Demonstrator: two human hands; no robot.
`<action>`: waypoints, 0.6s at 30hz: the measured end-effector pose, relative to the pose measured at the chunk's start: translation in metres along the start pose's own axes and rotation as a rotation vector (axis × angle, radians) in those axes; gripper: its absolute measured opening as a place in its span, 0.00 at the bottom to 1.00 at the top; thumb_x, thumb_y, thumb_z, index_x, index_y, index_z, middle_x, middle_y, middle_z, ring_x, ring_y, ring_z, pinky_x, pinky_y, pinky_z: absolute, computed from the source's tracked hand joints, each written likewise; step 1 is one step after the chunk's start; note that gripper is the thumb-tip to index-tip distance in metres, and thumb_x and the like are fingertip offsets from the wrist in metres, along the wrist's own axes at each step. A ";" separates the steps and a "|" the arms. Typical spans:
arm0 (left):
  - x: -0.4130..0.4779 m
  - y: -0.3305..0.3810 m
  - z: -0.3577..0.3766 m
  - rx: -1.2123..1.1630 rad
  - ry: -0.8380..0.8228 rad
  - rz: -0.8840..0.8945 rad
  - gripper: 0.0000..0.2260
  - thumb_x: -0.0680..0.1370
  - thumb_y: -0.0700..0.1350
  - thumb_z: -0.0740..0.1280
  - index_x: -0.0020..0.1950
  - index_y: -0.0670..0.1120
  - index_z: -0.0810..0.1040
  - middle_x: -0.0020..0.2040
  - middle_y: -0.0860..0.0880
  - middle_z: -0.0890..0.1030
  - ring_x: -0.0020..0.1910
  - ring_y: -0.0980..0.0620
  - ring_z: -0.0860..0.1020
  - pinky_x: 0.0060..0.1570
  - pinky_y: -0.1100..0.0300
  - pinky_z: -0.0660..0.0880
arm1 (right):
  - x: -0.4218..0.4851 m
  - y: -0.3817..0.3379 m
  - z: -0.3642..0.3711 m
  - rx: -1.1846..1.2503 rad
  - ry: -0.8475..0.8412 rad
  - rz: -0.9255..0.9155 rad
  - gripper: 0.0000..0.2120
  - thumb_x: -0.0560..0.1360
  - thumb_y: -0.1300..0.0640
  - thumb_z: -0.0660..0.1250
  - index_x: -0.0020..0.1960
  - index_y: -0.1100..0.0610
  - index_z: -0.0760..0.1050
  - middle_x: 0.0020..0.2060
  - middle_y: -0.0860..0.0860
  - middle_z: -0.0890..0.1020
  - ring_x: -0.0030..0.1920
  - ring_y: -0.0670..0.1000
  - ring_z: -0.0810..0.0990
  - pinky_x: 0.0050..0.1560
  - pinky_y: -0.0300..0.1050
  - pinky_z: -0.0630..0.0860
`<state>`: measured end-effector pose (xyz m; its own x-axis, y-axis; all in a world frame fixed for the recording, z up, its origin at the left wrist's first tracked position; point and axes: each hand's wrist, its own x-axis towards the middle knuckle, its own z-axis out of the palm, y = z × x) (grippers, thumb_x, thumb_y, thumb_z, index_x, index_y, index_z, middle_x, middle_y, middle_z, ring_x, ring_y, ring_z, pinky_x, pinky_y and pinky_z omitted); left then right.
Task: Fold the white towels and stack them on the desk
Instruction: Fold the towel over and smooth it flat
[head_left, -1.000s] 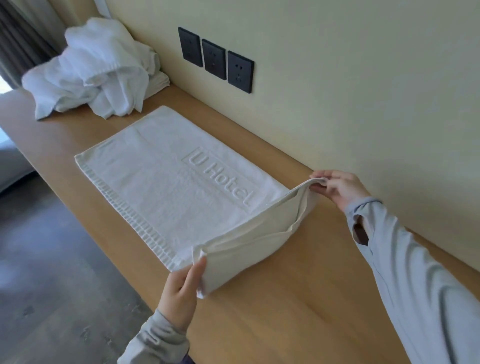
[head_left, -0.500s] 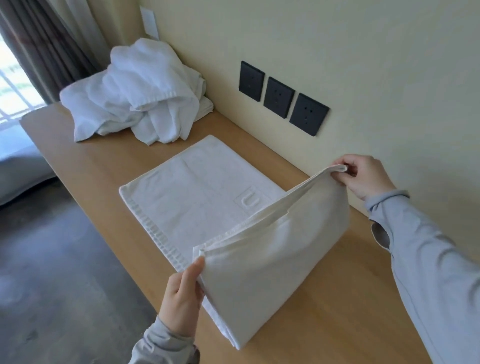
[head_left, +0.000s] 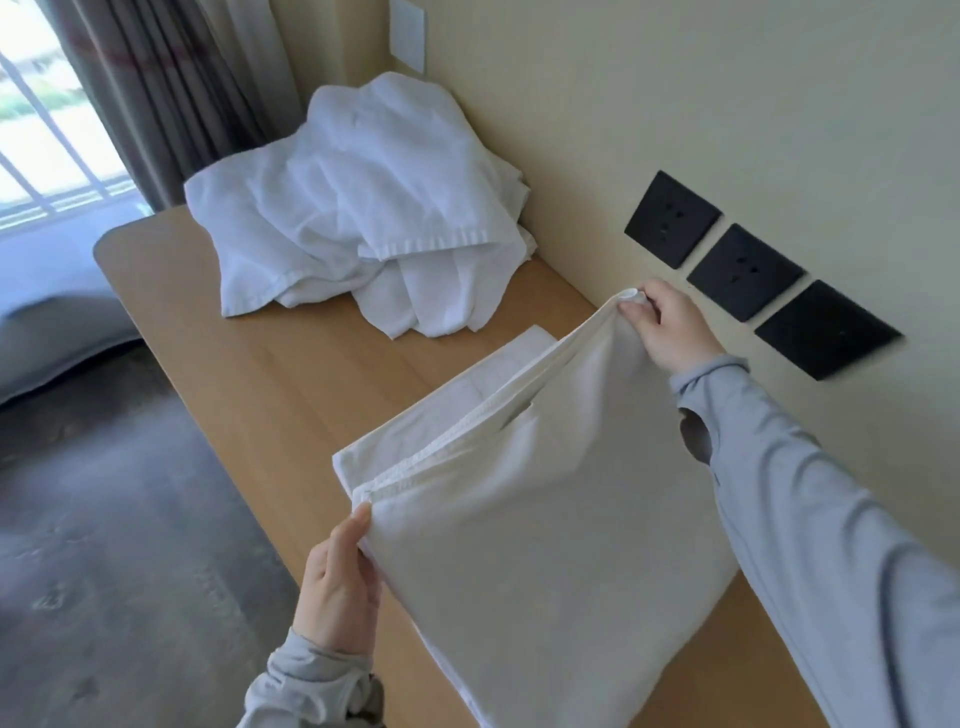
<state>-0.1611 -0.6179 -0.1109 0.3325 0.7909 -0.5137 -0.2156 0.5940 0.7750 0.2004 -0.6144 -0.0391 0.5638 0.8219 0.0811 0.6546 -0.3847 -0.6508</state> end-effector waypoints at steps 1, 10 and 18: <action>0.014 0.001 -0.006 0.003 0.016 -0.006 0.18 0.67 0.56 0.67 0.38 0.40 0.76 0.46 0.44 0.76 0.44 0.45 0.73 0.44 0.56 0.71 | 0.011 -0.001 0.015 0.005 -0.012 0.009 0.04 0.78 0.59 0.61 0.45 0.58 0.72 0.37 0.49 0.75 0.38 0.46 0.71 0.34 0.31 0.64; 0.111 -0.016 -0.039 0.171 0.304 -0.078 0.13 0.77 0.53 0.65 0.42 0.43 0.72 0.35 0.45 0.66 0.35 0.49 0.65 0.36 0.56 0.65 | 0.070 0.026 0.132 -0.146 -0.158 0.168 0.11 0.78 0.60 0.62 0.58 0.63 0.74 0.52 0.61 0.80 0.54 0.60 0.76 0.45 0.40 0.64; 0.122 0.003 -0.024 0.911 0.158 0.370 0.14 0.67 0.42 0.77 0.49 0.50 0.78 0.50 0.49 0.71 0.49 0.52 0.72 0.45 0.71 0.64 | 0.075 0.042 0.144 -0.084 -0.213 0.130 0.10 0.78 0.61 0.61 0.60 0.59 0.70 0.54 0.53 0.77 0.54 0.52 0.75 0.48 0.38 0.64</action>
<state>-0.1429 -0.5165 -0.1803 0.2467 0.9533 -0.1744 0.5279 0.0188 0.8491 0.1981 -0.5087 -0.1691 0.5326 0.8300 -0.1655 0.6285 -0.5188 -0.5795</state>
